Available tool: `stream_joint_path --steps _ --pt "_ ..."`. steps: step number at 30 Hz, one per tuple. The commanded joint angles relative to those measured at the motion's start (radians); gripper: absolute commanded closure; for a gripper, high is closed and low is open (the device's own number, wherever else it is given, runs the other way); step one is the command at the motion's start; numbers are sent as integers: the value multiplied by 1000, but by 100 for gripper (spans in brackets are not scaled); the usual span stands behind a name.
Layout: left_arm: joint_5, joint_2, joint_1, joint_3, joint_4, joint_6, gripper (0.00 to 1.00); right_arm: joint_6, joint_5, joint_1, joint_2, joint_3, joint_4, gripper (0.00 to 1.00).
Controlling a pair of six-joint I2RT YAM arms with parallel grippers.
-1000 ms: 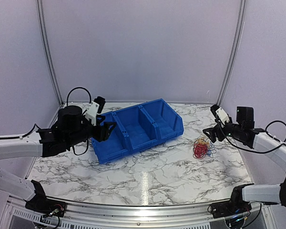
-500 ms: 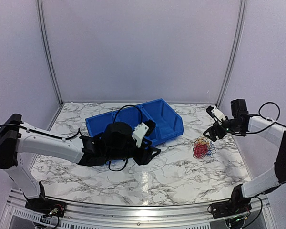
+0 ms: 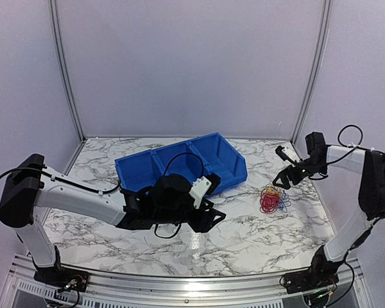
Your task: Untangle the cables
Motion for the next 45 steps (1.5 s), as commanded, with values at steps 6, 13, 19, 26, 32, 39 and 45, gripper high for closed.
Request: stream_joint_path --steps 6,13,19,26,32,39,45 --pt "-26 6 -2 3 28 -21 37 -77 -157 -6 146 67 -191 1" --pt "-54 0 -2 -23 28 -20 37 -125 -179 136 172 25 -292 5" --pt "-89 -3 -2 -51 28 -38 37 -111 -250 317 223 42 -346 22" --pt "-146 -26 -2 -94 29 -51 37 -160 -339 454 176 139 -485 19" --pt "-145 -5 -2 -90 29 -62 37 -160 -266 399 43 195 -499 9" --pt "-153 70 -2 -5 28 -103 40 -21 -173 309 -21 122 -286 30" --pt "-176 148 3 77 28 -123 42 24 -194 305 40 92 -224 50"
